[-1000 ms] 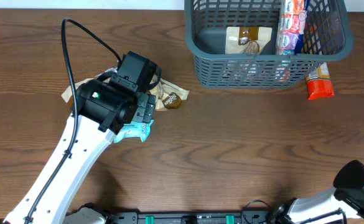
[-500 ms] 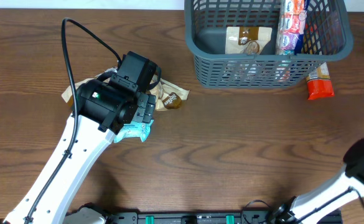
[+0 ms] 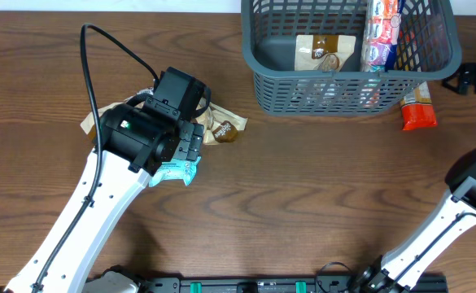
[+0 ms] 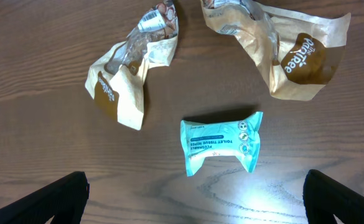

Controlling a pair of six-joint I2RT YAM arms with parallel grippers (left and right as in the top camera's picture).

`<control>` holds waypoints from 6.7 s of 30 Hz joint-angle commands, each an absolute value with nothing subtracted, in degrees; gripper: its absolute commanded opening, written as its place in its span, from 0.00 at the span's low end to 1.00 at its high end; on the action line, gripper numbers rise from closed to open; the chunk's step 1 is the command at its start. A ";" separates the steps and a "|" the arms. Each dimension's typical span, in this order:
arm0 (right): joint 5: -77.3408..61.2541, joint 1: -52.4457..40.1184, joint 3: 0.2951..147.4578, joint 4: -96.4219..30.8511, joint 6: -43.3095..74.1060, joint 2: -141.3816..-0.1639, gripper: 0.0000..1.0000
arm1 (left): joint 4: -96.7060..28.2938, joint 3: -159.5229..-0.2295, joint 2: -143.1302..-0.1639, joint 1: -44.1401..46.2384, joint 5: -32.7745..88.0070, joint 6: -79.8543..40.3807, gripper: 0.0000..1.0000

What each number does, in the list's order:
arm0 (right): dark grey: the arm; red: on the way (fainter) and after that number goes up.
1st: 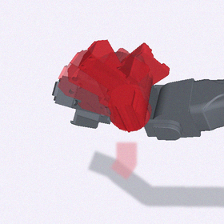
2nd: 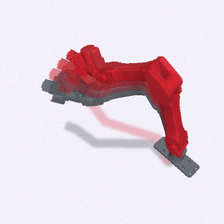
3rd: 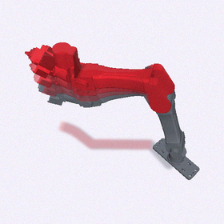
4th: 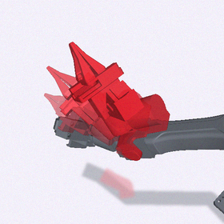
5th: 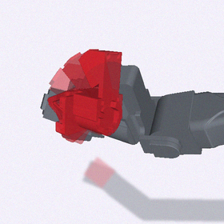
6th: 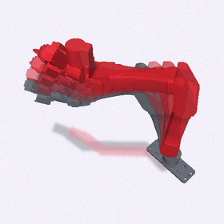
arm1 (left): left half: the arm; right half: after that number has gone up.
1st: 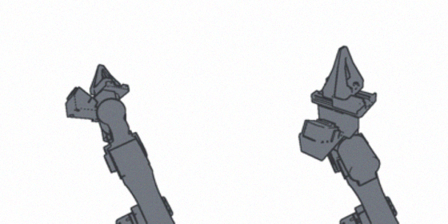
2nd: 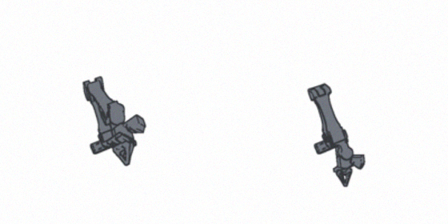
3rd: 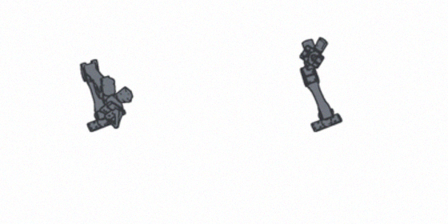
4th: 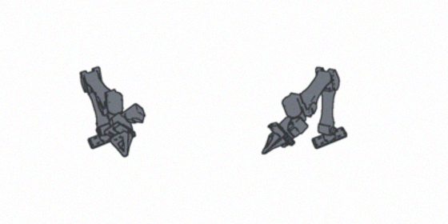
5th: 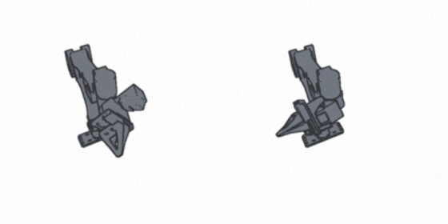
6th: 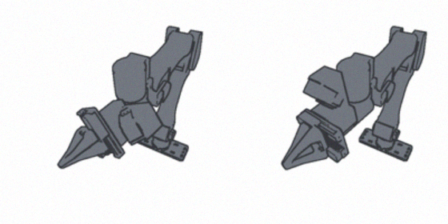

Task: Pack container
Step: 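Move the right gripper to the orange-labeled spaghetti package beside the basket, then grasp the spaghetti package with the right gripper, then lift the spaghetti package upright with the right gripper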

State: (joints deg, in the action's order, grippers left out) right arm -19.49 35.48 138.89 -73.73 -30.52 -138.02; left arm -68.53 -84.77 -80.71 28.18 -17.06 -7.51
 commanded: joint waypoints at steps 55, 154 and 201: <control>-11.20 24.86 138.98 -69.36 -24.80 -151.98 0.99 | -68.51 -84.55 -81.25 27.92 -17.21 -8.21 0.99; -12.88 28.14 140.44 -70.08 -28.77 -152.00 0.99 | -68.53 -84.55 -81.25 27.92 -17.21 -8.19 0.98; -13.52 35.46 156.53 -76.27 -4.32 -127.44 0.01 | -68.51 -84.55 -81.25 27.92 -17.21 -8.19 0.99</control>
State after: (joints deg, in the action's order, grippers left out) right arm -8.88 37.28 152.05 -77.06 -5.56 -139.44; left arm -68.53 -84.77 -80.82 28.18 -17.06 -7.53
